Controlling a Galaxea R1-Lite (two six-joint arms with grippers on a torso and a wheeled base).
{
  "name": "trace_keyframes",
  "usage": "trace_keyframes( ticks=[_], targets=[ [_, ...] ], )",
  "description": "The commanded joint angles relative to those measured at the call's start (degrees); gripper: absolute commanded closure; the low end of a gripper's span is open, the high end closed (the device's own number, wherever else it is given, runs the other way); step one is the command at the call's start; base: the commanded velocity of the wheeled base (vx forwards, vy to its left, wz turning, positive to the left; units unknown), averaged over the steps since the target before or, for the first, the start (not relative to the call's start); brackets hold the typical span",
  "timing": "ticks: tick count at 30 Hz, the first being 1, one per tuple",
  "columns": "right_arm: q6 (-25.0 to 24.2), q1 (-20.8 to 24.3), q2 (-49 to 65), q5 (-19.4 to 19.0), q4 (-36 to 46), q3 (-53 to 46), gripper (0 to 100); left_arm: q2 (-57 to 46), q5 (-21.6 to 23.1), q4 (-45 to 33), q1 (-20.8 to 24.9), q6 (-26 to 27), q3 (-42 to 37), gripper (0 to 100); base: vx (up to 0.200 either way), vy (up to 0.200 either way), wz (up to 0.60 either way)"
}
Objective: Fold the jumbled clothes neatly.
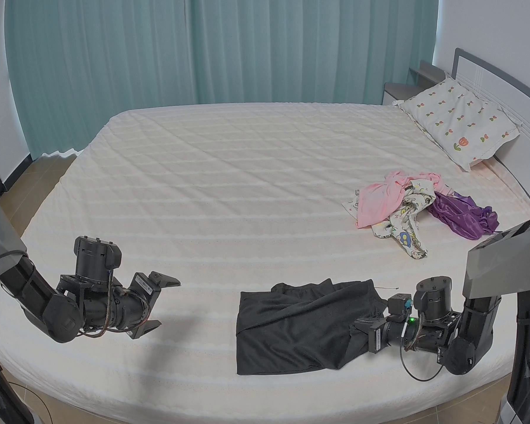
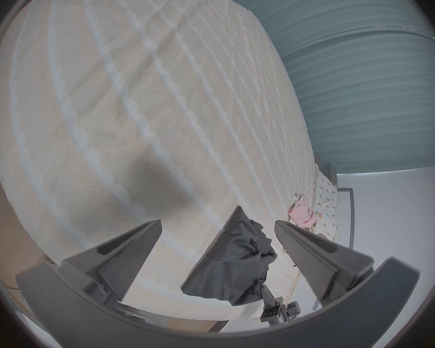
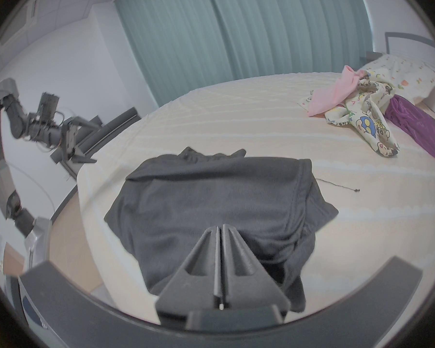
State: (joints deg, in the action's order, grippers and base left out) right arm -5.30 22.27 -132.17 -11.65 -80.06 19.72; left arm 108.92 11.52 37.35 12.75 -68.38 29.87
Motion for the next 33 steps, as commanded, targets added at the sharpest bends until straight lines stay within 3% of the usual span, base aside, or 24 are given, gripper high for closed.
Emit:
trace_keyframes(
  ticks=[1,8,15,16,24,26,29,30,33],
  targets=[
    [2.49,-2.32,3.15,-1.97,0.25,-3.64,100,0.24,-0.01,0.0,-0.01,0.0,-0.07,0,0.0,0.0,0.0],
    [12.6,-4.96,2.97,-2.5,0.95,-9.53,100,0.5,-0.01,0.0,-0.1,0.0,-0.07,0,0.0,0.0,0.0],
    [14.8,-6.36,2.71,-2.5,2.36,-10.06,100,0.59,-0.01,0.0,-0.01,0.09,-0.16,0,0.0,0.0,0.0],
    [15.76,-6.63,2.62,-2.5,2.8,-10.14,0,0.59,-0.01,0.0,-0.01,0.09,-0.16,0,0.0,0.0,0.0],
    [16.55,-9.79,5.17,-2.85,2.8,-9.09,0,0.59,-0.01,0.0,-0.01,0.09,-0.16,0,0.0,0.0,0.0],
    [14.8,-11.11,6.22,-4.78,3.24,-6.8,0,0.59,-0.01,0.0,-0.01,0.09,-0.07,0,0.0,0.0,0.0],
    [9.17,-10.93,5.52,-6.54,3.5,-3.38,0,0.59,-0.01,0.0,-0.01,0.09,-0.07,0,0.0,0.0,0.0],
    [2.67,-10.41,3.85,-6.54,3.41,0.05,0,0.68,-0.01,0.0,-0.01,0.09,-0.07,0,0.0,0.0,0.0],
    [-9.9,-9.7,1.56,-6.36,3.68,7.08,0,0.68,-0.09,0.0,-0.01,0.09,-0.07,0,0.0,0.0,0.0]
  ],
)
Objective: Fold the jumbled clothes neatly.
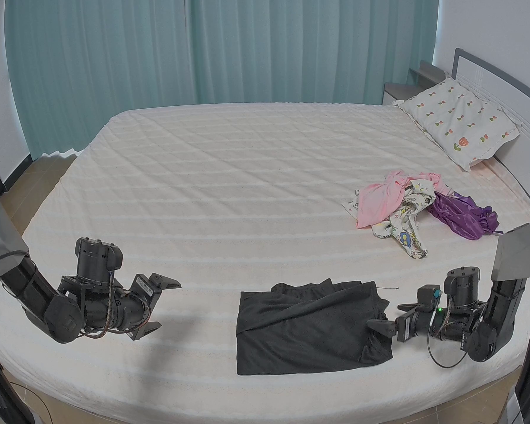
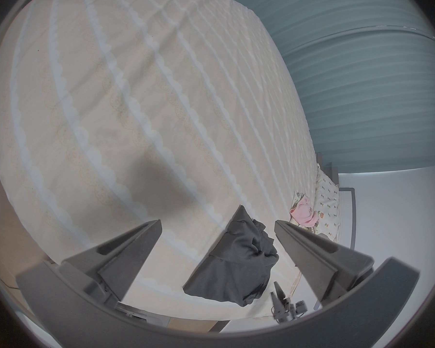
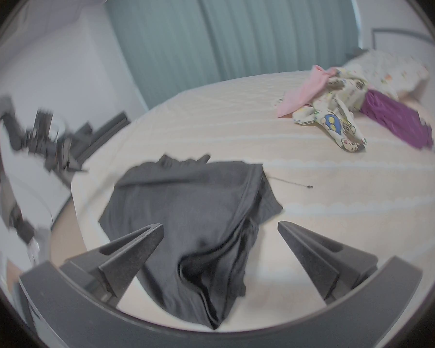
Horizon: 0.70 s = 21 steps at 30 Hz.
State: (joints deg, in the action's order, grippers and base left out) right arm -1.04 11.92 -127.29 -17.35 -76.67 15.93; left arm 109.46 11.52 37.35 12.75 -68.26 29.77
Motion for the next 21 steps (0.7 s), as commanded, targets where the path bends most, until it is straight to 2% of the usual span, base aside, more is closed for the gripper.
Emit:
trace_keyframes(
  ticks=[1,2,8,9,12,21],
  targets=[
    [-14.17,0.65,-3.31,-0.67,0.29,10.87,0,0.14,-0.01,0.0,-0.01,-0.04,0.03,0,0.0,0.0,0.0],
    [-20.94,0.82,-5.6,-0.58,0.55,14.92,0,0.23,-0.09,0.0,-0.1,0.05,0.11,0,0.0,0.0,0.0],
    [-28.32,0.21,-8.06,-1.37,6.18,21.33,0,1.28,-0.09,0.09,-0.01,0.14,0.2,0,0.0,0.0,0.0],
    [-31.13,0.21,-8.94,-1.55,7.41,23.18,0,1.55,-0.09,0.09,-0.01,0.23,0.2,0,0.0,0.0,0.0],
    [-32.98,0.12,-10.08,-1.64,8.11,24.94,0,1.55,-0.09,0.09,-0.01,0.23,0.2,0,0.0,0.0,0.0],
    [-33.15,-0.76,-11.05,-1.55,8.64,25.81,0,1.72,-0.09,0.18,-0.01,0.23,0.2,0,0.0,0.0,0.0]
  ],
)
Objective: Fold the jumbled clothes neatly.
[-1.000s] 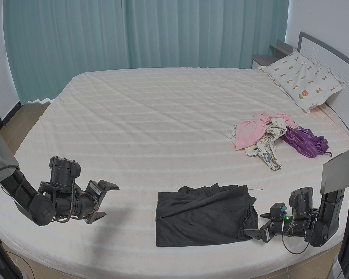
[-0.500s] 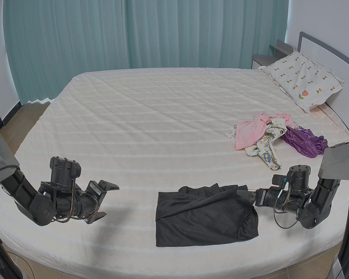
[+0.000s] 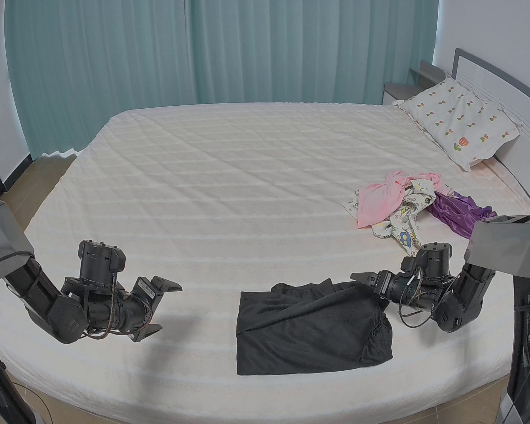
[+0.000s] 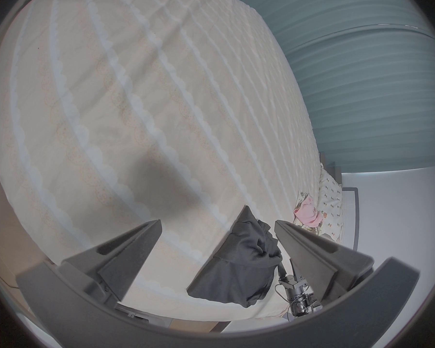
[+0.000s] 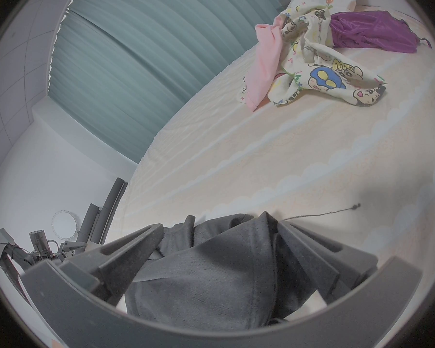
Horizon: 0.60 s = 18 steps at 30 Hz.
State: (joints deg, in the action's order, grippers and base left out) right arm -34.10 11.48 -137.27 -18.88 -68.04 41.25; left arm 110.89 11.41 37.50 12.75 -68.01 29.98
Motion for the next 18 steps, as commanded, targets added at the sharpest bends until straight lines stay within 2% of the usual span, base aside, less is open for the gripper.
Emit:
trace_keyframes(
  ticks=[1,6,7,13,18],
  targets=[
    [0.0,-0.5,-1.07,-0.01,-0.08,0.5,0,0.3,0.02,0.03,-0.01,-0.02,-0.01,0,0.0,0.0,0.0],
    [-0.09,-1.11,-0.99,-0.1,0.1,0.41,0,0.65,0.02,0.03,-0.01,-0.02,0.08,0,0.0,0.0,0.0],
    [-0.09,-1.02,-1.34,-0.1,0.18,0.5,100,0.65,0.02,0.03,-0.01,-0.02,0.08,0,0.0,0.0,0.0],
    [-0.27,-0.94,-1.69,-1.68,2.65,1.46,100,1.0,0.02,0.21,-0.01,0.07,0.08,0,0.0,0.0,0.0],
    [-5.01,-1.64,-0.99,-1.33,2.38,3.13,100,1.09,0.02,0.21,-0.01,0.07,0.08,0,0.0,0.0,0.0]
  ],
)
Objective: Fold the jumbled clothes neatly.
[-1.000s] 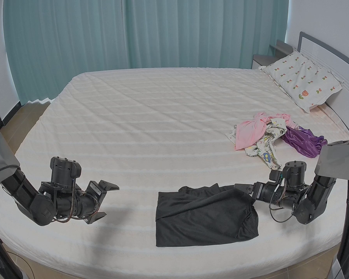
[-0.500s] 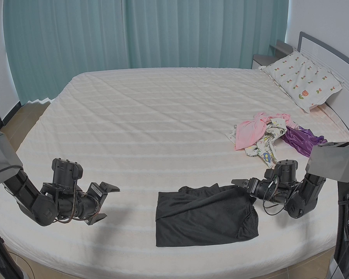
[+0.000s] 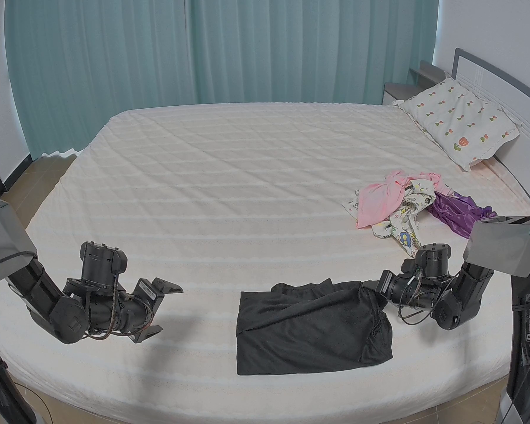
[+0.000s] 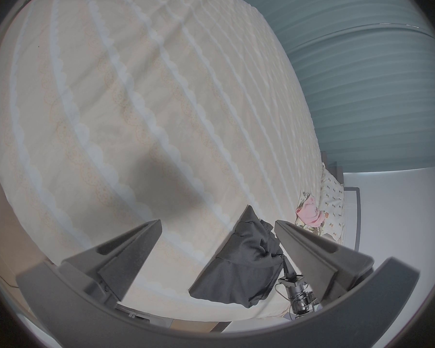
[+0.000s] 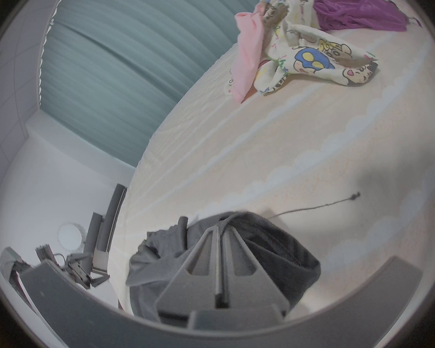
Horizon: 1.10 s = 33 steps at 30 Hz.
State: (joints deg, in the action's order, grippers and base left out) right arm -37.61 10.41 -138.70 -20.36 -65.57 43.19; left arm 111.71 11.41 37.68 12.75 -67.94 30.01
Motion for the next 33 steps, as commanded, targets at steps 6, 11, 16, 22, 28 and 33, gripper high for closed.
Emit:
trace_keyframes(
  ticks=[6,11,16,22,28,33],
  targets=[
    [-5.37,-2.85,1.07,0.06,-0.61,3.65,100,0.61,-0.07,0.02,-0.01,0.0,0.13,0,0.0,0.0,0.0],
    [-7.04,-3.38,0.01,0.14,0.01,5.5,100,0.61,-0.07,0.02,-0.01,0.0,0.13,0,0.0,0.0,0.0],
    [-7.04,-3.47,-0.34,0.23,0.09,5.85,100,0.79,-0.07,0.02,-0.01,0.0,0.13,0,0.0,0.0,0.0],
    [-7.13,-3.82,-1.83,0.41,0.27,7.08,100,1.05,-0.16,0.02,-0.01,0.0,0.13,0,0.0,0.0,0.0],
    [-6.95,-4.08,-1.66,0.41,3.7,7.17,0,1.14,-0.16,0.02,-0.01,0.0,0.13,0,0.0,0.0,0.0],
    [-6.95,-5.14,0.36,0.32,4.58,6.29,0,1.49,-0.34,0.29,-0.01,0.0,0.22,0,0.0,0.0,0.0]
  ],
)
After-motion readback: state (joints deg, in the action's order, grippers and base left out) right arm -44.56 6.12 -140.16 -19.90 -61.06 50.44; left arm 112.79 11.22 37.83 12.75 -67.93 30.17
